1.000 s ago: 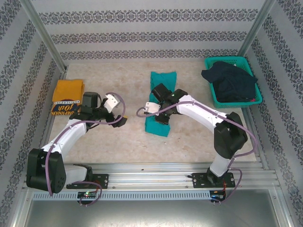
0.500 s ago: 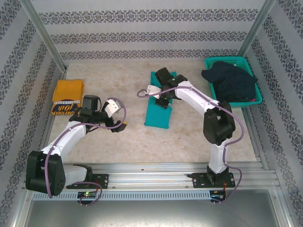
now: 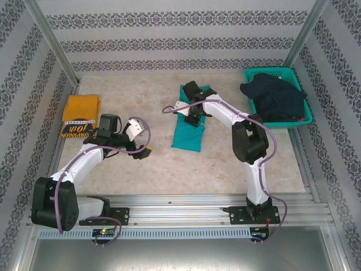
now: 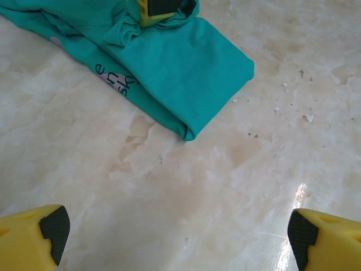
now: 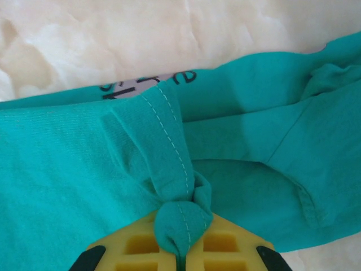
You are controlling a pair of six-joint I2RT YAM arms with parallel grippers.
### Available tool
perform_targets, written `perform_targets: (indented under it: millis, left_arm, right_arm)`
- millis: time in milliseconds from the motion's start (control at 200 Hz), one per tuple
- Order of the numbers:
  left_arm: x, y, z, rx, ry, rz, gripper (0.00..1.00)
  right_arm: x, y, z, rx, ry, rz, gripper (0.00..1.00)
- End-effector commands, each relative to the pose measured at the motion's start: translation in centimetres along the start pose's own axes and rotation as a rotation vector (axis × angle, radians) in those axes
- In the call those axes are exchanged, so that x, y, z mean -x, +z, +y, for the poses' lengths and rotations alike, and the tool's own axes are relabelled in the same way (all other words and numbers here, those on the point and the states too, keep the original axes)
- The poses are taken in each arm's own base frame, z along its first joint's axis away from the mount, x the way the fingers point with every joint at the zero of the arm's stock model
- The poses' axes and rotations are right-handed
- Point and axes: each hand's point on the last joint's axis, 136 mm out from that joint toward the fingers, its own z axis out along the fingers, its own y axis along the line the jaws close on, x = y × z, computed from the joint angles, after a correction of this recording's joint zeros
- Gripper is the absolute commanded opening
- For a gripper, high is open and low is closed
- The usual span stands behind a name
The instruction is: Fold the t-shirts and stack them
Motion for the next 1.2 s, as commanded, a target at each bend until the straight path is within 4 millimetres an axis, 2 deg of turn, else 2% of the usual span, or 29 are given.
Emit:
perform_targets:
  millis: [0, 175, 495, 709, 874, 959, 989, 1019, 1119, 1194]
  left_arm:
    - [0.4, -0.1, -0.6, -0.041, -0.011, -0.030, 1.00]
    - [0.6, 0.1, -0.8, -0.061, -0.021, -0.038, 1.00]
    - [0.6, 0.4, -0.7, -0.065, -0.033, -0.045, 1.00]
    - [0.4, 0.5, -0.8, -0.070, -0.046, -0.047, 1.00]
    - [0.4, 0.4, -0.8, -0.067, -0.048, -0.044, 1.00]
    - [0.5, 0.4, -0.8, -0.066, -0.053, -0.047, 1.00]
    - [0.5, 0.4, -0.8, -0.065, -0.056, -0.047, 1.00]
    - [0.4, 0.4, -0.8, -0.063, -0.058, -0.047, 1.00]
    - [0.5, 0.5, -0.5, -0.053, -0.070, -0.052, 1.00]
    - [0.4, 0.6, -0.1, -0.033, -0.084, -0.053, 1.00]
  right_arm:
    - [0.5, 0.2, -2.4, -0.074, 0.014, -0.012, 0.00]
    - [0.8, 1.2, -3.5, -0.090, 0.019, -0.014, 0.00]
    - [3.3, 0.3, -3.8, -0.073, 0.014, -0.116, 0.00]
    - [3.3, 1.8, -4.7, -0.087, 0.024, -0.092, 0.00]
    - [2.5, 3.3, -5.7, -0.121, 0.036, -0.044, 0.00]
    - [2.3, 3.2, -6.8, -0.175, 0.051, -0.025, 0.16]
    - [2.4, 2.9, -7.0, -0.187, 0.054, -0.026, 0.32]
    - [2.5, 2.4, -7.2, -0.198, 0.062, -0.033, 0.41]
    - [3.2, 0.2, -8.0, -0.231, 0.113, -0.074, 0.55]
    - [3.5, -2.0, -8.7, -0.282, 0.159, -0.112, 0.61]
